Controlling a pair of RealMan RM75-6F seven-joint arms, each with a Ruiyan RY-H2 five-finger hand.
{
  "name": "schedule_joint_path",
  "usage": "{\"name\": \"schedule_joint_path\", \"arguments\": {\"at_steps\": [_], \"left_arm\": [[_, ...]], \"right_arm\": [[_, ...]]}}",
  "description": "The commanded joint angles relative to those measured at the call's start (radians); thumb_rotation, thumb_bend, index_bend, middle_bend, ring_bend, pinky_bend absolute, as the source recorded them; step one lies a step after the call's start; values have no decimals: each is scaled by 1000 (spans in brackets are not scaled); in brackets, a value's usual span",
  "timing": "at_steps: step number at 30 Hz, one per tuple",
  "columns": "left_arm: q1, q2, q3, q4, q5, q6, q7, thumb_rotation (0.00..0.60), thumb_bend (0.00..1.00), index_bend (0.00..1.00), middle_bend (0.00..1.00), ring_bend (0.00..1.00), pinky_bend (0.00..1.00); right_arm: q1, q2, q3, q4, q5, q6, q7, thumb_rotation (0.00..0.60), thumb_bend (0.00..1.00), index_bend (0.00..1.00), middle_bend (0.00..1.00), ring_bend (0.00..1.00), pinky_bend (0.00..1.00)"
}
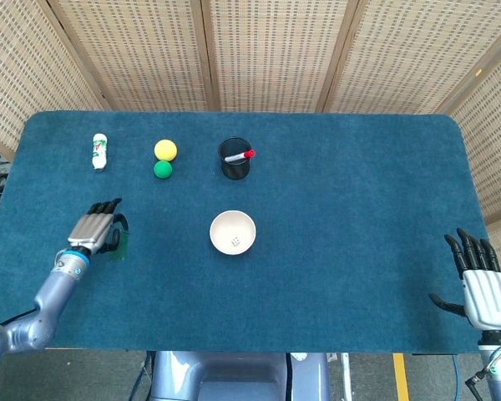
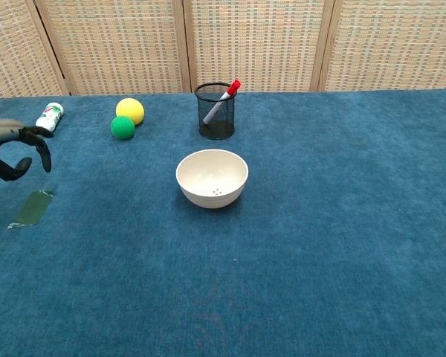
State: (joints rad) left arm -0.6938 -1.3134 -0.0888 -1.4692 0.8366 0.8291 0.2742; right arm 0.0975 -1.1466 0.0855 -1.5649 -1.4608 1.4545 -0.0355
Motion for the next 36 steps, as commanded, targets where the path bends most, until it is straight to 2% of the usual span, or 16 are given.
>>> {"name": "schedule_joint_path", "arguments": {"at_steps": [1, 4, 10, 15, 19, 24, 36], "left_arm": [[38, -2, -14, 32, 94, 54, -71, 600, 612, 393, 0, 0, 0], [36, -39, -7, 91, 100, 37, -73, 600, 508, 394, 0, 0, 0], [34, -146, 1, 239, 112, 34, -57, 600, 511, 396, 0, 0, 0], [37, -206, -2, 314, 133, 39, -57, 600, 514, 424, 0, 0, 0], [39, -221, -4, 329, 145, 41, -47, 600, 524, 476, 0, 0, 0], [43, -229, -12, 335, 144, 41, -36, 600, 519, 482, 0, 0, 0], [55, -261, -14, 390, 166, 22, -44, 600, 390, 421, 0, 0, 0]], "right_arm": [[0, -1, -1, 0, 0, -1, 0, 600, 0, 0, 0, 0, 0], [1, -1, 0, 1, 0, -1, 1, 600, 0, 0, 0, 0, 0], [0, 2, 1, 0, 5, -4, 4, 600, 0, 0, 0, 0, 0], [2, 1, 1, 5, 8, -8, 8, 600, 0, 0, 0, 0, 0], [2, 3, 1, 2, 9, -9, 8, 600, 0, 0, 0, 0, 0], [2, 3, 2, 3, 10, -10, 11, 600, 0, 0, 0, 0, 0], [3, 6, 1, 0, 12, -15, 14, 600, 0, 0, 0, 0, 0]]}}
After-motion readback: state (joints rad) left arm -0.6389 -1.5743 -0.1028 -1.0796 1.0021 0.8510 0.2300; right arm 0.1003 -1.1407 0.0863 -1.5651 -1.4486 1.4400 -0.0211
